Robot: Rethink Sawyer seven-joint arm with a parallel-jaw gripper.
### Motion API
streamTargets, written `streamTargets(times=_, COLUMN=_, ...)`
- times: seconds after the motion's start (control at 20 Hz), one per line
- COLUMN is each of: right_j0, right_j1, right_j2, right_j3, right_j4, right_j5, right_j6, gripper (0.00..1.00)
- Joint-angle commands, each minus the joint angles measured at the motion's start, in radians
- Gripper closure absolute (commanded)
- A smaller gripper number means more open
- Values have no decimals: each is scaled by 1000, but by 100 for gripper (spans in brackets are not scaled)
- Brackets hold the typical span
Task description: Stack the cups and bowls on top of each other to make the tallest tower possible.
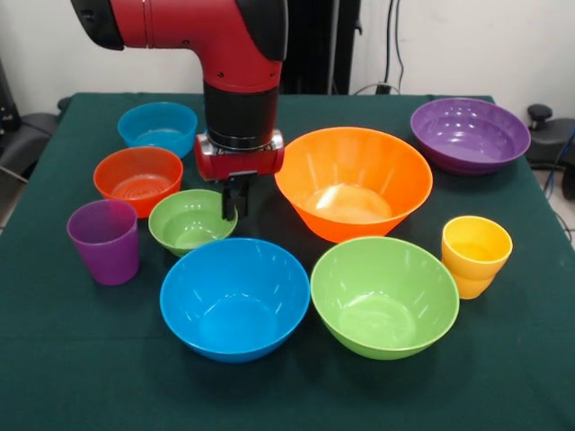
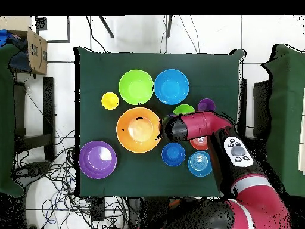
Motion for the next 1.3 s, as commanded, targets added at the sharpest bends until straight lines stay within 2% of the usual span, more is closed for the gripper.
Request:
streamTargets(times=0.05, right_j0=31, right_j1=-5, right_j2=-8, right_j3=14, right_j4=-51, right_j5=28, right_j6=-30, gripper=100)
streamTargets(times=0.45, right_j0=37, right_j1=-154, right_j2=-4, right_j3=86, right_j4=0, right_j5=93, right_j6=-35, gripper=100)
streamTargets(times=1.3, right_j0=55, right_j1=-325, right_j2=-18, right_j3=217, right_j4=66, right_j5=160, right_j6=-4, gripper=100)
